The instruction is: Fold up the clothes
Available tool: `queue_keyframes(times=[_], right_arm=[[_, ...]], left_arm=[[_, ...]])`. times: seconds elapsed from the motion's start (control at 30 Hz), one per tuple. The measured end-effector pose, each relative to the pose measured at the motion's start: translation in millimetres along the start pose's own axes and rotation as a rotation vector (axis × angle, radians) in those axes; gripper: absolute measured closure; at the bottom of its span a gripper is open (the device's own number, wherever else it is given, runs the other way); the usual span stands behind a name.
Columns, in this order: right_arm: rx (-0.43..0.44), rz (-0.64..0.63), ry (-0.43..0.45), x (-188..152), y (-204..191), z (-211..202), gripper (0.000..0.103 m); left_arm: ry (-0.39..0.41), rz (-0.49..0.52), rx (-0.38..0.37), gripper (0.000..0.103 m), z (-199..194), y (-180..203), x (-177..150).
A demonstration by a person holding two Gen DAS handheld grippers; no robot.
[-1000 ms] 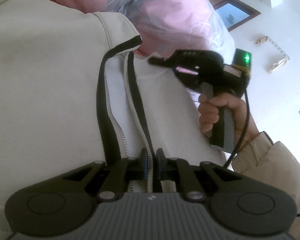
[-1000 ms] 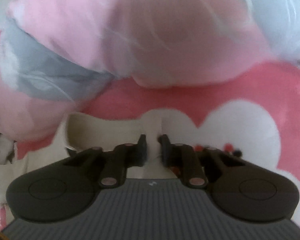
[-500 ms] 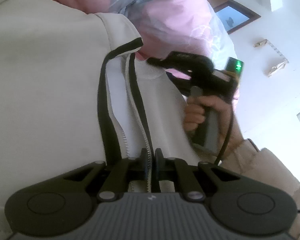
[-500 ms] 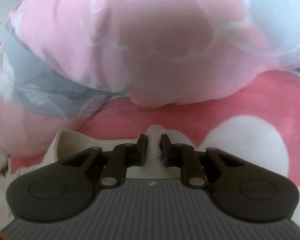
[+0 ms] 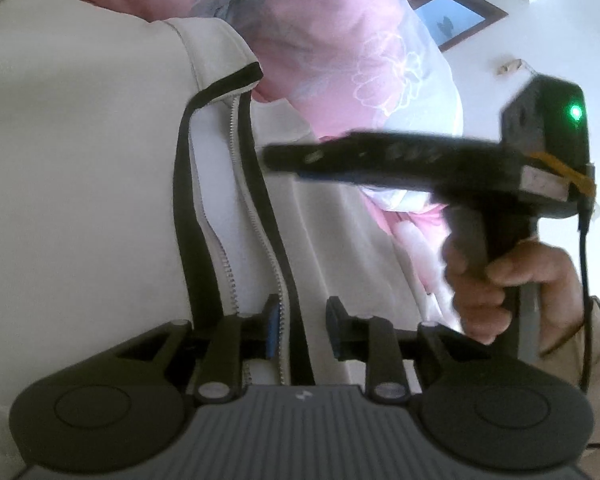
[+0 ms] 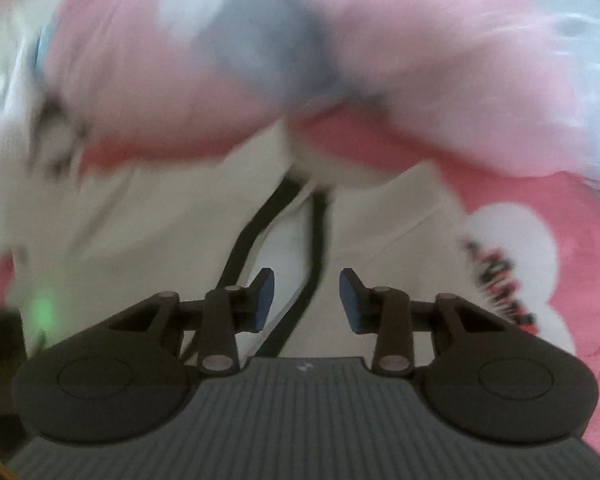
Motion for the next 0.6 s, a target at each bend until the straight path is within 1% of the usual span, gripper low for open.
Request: queue_keyframes(times=[0.1, 0.17, 0.2, 0.27, 0.3, 0.33, 0.37, 0.43, 0.5, 0.6], right_arm=[[-0.040, -0.069, -0.079, -10, -14, 17, 0.050], [-0.087, -0.084, -0.128, -19, -15, 26, 0.050], [-0.092, -0.073, -0.135, -24, -12, 27, 0.051], [-0.086, -0.034, -0.110, -28, -7, 22, 0.057], [-0.082, -0.015, -0.098, -30, -4, 20, 0.071], [-0.079, 0.004, -0.085, -32, -1, 18, 0.081], [-0.070, 0.029, -0.066, -33, 1, 14, 0.085], [-0.040, 0.093, -0.012, -32, 6, 5, 0.096], [-0.010, 0.156, 0.042, -31, 10, -5, 0.100], [0.035, 0.251, 0.123, -30, 18, -21, 0.101]], left_arm=[[0.001, 0.006, 0.003, 0.077, 1, 1, 0], [0.001, 0.011, 0.003, 0.077, 1, 1, 0], [0.002, 0.012, 0.002, 0.078, 2, 1, 0], [0.008, 0.020, 0.002, 0.081, 2, 1, 0], [0.009, 0.027, 0.006, 0.084, 3, 1, 0], [0.010, 0.034, 0.010, 0.090, 4, 1, 0], [0.011, 0.039, 0.011, 0.093, 4, 1, 0], [0.020, 0.045, 0.003, 0.096, 3, 2, 0], [0.042, 0.062, -0.004, 0.098, -1, 5, 1], [0.076, 0.094, -0.012, 0.099, -9, 10, 2]])
Point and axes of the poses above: each gripper's, at about its wrist camera, not at the fingertips, and z roughly the way its jaws point, y to its right, x to its top, the point moved 9 cm from there along z, roughly the way its jaws point
